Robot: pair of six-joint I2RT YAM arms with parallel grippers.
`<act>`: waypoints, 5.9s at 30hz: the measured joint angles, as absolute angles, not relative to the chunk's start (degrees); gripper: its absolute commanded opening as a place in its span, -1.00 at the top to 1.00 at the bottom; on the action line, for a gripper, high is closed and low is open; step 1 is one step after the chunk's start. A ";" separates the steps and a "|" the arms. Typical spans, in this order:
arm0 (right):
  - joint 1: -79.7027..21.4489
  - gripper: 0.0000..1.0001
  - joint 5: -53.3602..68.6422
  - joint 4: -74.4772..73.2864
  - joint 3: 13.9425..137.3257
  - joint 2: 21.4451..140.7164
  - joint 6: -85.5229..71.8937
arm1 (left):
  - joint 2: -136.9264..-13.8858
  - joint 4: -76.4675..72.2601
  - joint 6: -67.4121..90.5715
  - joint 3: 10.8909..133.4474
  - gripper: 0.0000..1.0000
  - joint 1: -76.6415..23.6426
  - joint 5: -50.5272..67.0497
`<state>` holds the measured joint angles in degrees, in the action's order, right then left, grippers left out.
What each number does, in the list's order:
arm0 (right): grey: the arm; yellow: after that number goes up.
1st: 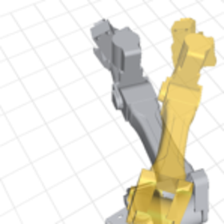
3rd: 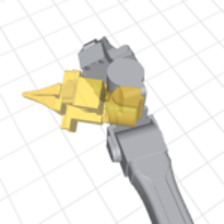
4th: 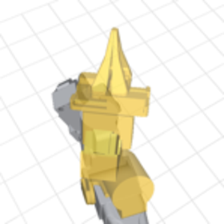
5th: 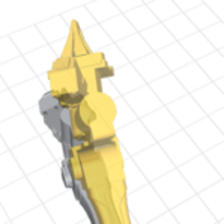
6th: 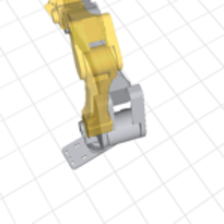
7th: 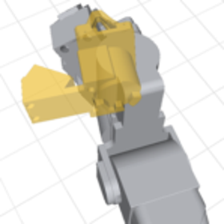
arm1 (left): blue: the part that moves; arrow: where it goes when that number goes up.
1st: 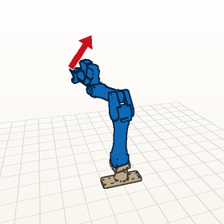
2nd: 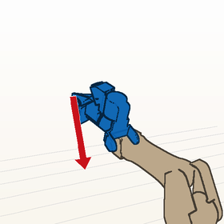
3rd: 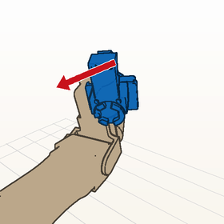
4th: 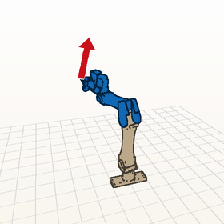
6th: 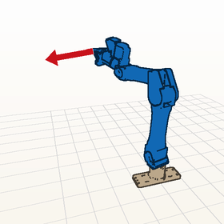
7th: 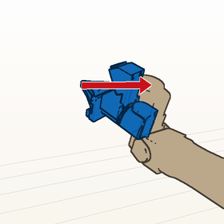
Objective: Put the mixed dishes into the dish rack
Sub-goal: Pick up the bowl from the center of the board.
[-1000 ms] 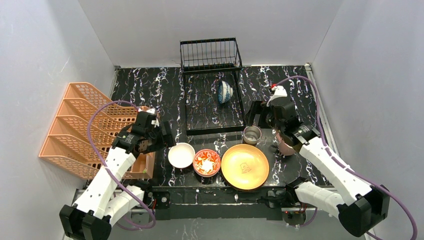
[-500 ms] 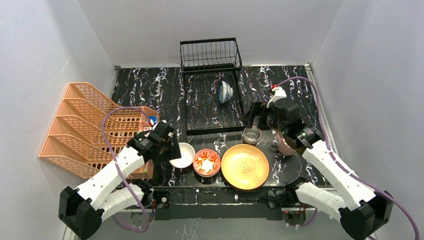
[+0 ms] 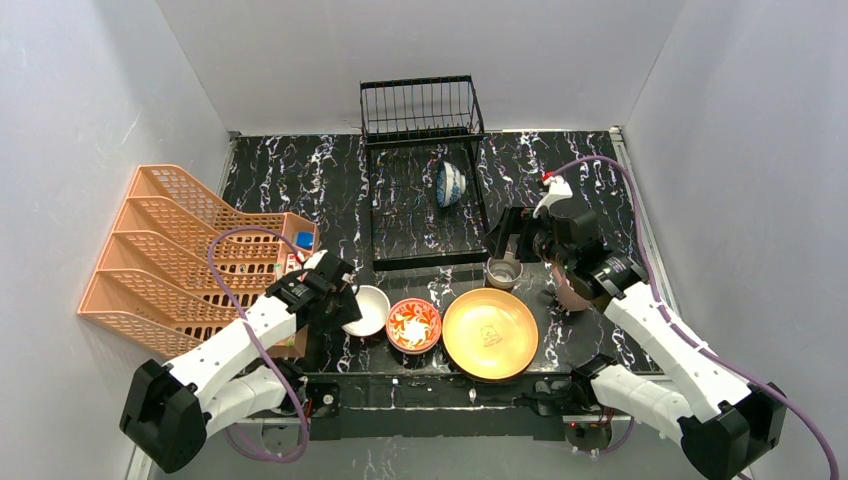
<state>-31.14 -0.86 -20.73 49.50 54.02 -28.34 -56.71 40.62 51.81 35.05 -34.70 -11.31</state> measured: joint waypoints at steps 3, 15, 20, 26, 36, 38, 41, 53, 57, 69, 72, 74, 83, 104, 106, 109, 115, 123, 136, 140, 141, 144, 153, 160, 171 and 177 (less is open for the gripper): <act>-31.14 -0.97 -0.86 -20.49 48.99 53.89 -28.32 | -57.74 38.24 52.45 34.33 0.17 -34.70 -11.05; -31.14 -0.97 0.34 -20.43 48.88 53.71 -28.32 | -59.22 36.86 52.56 34.11 0.45 -34.72 -10.96; -31.14 -0.97 0.91 -20.43 48.86 53.71 -28.34 | -58.72 36.45 52.60 33.23 0.59 -34.74 -11.07; -31.14 -0.97 1.32 -20.43 48.86 53.69 -28.36 | -58.13 35.79 53.01 32.40 1.00 -34.61 -12.32; -31.14 -0.97 1.32 -20.45 48.86 53.19 -28.45 | -56.21 36.82 52.69 32.64 1.00 -34.70 -12.95; -31.14 -0.97 1.32 -20.45 48.86 53.15 -28.53 | -55.35 38.33 52.49 33.19 1.00 -34.74 -13.19; -31.14 -0.97 1.32 -20.47 48.86 53.12 -28.60 | -53.71 41.28 52.10 35.77 1.00 -34.74 -14.50; -31.14 -0.97 2.04 -21.17 49.06 52.86 -29.91 | -51.37 47.22 49.21 50.65 1.00 -34.74 -19.25; -31.14 -0.97 5.39 -21.10 49.43 52.86 -30.09 | -51.55 45.47 47.44 53.87 1.00 -34.74 -18.04; -32.21 -0.97 19.70 -12.73 49.12 52.86 -39.31 | -52.10 33.65 42.98 54.87 1.00 -34.59 -7.88; -32.86 -0.97 22.24 -8.91 48.84 52.86 -43.07 | -52.27 30.59 42.61 54.87 1.00 -33.76 -3.57; -33.41 -0.97 23.18 -6.42 48.82 52.86 -45.32 | -52.56 27.97 42.63 54.83 1.00 -32.60 0.58; -40.93 -0.97 20.82 0.99 48.93 54.85 -50.89 | -53.82 13.43 47.79 49.54 1.00 -22.46 19.99; -52.60 -0.97 4.69 3.57 55.46 63.72 -49.67 | -54.33 4.36 54.89 46.09 1.00 -19.97 32.18; -52.73 -0.97 3.81 3.60 55.46 63.70 -49.47 | -54.08 3.86 55.29 45.65 1.00 -19.97 32.40; -52.90 -0.97 2.70 3.62 55.46 63.70 -49.30 | -53.89 3.81 55.66 45.45 1.00 -19.97 32.64; -53.30 -0.97 1.52 5.08 55.46 63.68 -49.30 | -53.56 3.27 56.42 45.34 1.00 -19.97 33.06; -53.84 -0.95 1.26 7.66 55.46 63.48 -49.32 | -53.32 3.01 56.64 44.60 1.00 -19.97 33.47; -54.43 -0.78 -0.08 7.01 55.46 63.46 -49.32 | -53.15 4.43 55.02 45.04 1.00 -19.97 33.43; -54.50 -0.57 -0.34 6.72 55.46 63.46 -49.32 | -53.15 4.82 54.57 45.17 1.00 -19.97 33.45; -54.50 -0.40 -0.49 6.57 55.46 63.46 -49.30 | -53.15 4.97 54.46 45.28 1.00 -19.97 33.45; -54.50 0.29 -1.19 6.33 55.46 63.46 -49.41 | -53.15 5.06 54.02 45.78 1.00 -19.97 33.36; -54.52 0.97 -1.54 6.33 55.51 63.46 -49.50 | -53.15 5.28 53.82 45.91 0.77 -19.88 33.36; -54.70 0.97 -2.24 6.07 55.51 63.46 -49.47 | -53.15 7.62 52.93 46.81 -0.02 -19.88 32.62; -54.78 0.97 -5.85 2.59 56.25 63.46 -47.72 | -53.17 19.03 44.86 55.22 -0.75 -19.88 25.56; -54.78 0.97 -9.21 -0.32 58.76 64.34 -44.18 | -53.01 25.71 39.07 59.37 -0.97 -19.88 19.16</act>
